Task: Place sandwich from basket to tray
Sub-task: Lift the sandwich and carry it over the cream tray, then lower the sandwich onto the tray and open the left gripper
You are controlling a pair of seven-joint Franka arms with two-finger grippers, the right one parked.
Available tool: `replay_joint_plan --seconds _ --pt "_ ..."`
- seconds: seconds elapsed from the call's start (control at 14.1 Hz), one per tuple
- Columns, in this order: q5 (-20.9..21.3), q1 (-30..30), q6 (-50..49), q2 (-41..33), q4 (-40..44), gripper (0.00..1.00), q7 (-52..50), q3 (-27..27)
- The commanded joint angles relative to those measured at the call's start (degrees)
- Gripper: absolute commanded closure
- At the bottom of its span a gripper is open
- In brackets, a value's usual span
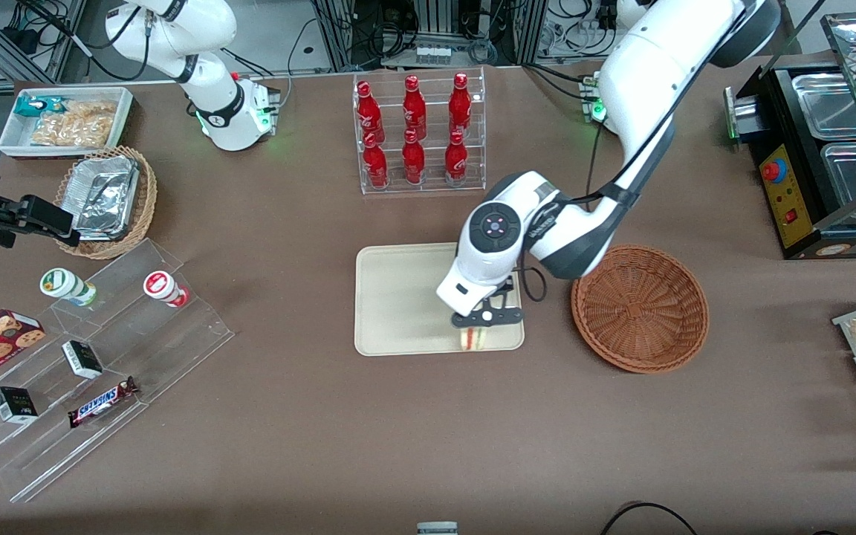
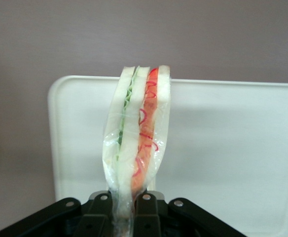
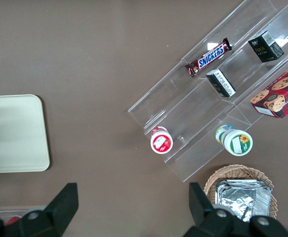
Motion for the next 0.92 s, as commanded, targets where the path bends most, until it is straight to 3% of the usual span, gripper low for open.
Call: replay_joint_plan --seconds 0.0,0.42,0.85 --pt "1.71 -3.30 -0.45 4.00 5.98 1.00 -1.52 0.04" --pt "1.80 -8.59 -0.71 7.88 8.90 1.00 -14.77 1.63" --pt "1.89 -8.68 -0.89 7.44 6.28 1.00 -13.75 1.63"
